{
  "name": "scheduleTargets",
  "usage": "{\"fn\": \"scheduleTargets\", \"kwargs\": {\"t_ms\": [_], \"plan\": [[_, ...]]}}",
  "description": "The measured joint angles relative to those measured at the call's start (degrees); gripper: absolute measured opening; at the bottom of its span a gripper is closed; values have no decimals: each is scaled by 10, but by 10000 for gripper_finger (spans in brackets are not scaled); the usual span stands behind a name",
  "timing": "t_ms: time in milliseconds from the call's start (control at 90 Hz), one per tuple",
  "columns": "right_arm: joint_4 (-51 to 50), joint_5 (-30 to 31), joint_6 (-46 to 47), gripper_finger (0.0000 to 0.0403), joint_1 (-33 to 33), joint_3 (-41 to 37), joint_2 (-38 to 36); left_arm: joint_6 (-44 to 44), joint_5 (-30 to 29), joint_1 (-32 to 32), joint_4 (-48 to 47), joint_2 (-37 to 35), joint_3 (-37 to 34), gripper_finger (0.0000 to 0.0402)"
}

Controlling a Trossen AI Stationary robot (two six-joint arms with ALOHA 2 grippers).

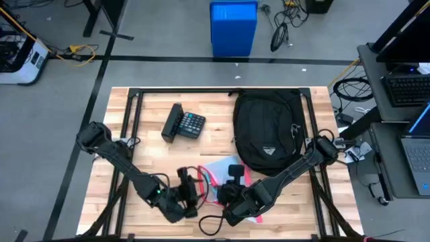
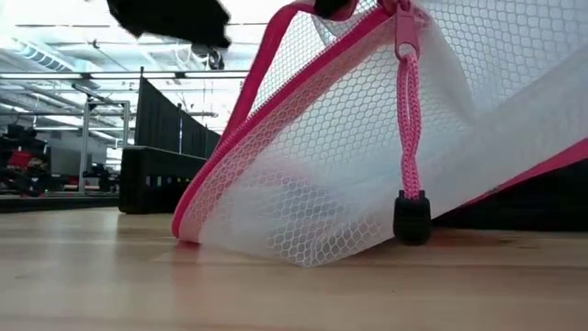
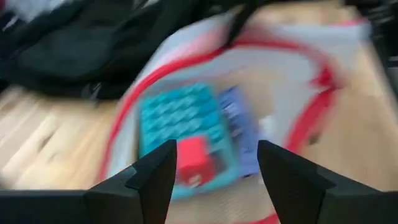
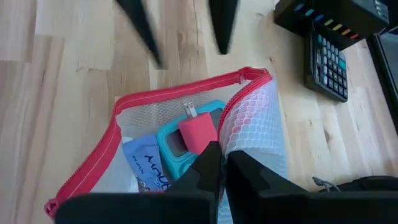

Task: Unpack backpack
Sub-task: Close the white zip bag

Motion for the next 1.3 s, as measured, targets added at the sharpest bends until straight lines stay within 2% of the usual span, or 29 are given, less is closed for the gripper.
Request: {"fn": "scheduleTargets", "kwargs": {"t_ms": [122, 289, 489, 922, 1011, 1089, 1233, 1300], "plan": [[0, 0, 0, 0, 0, 0, 0, 95, 2, -24, 90, 9, 0, 212], [6, 0, 0, 0, 0, 0, 0, 186, 13, -40, 133, 34, 0, 212], [31, 3, -2, 0, -1, 0, 0, 192, 57, -36, 203, 87, 0, 212], [47, 3, -3, 0, -3, 0, 0, 190, 51, 19, 323, 174, 0, 208], [45, -2, -5, 1, 1, 0, 0, 191, 51, 24, 324, 175, 0, 181], [37, -14, -14, 11, 3, 0, 0, 197, 52, 24, 326, 175, 0, 136], [30, -16, -34, 50, 13, 0, 0, 210, 53, 25, 326, 175, 0, 27], [30, -15, -42, 71, 15, 0, 0, 207, 53, 26, 326, 175, 0, 10]]}}
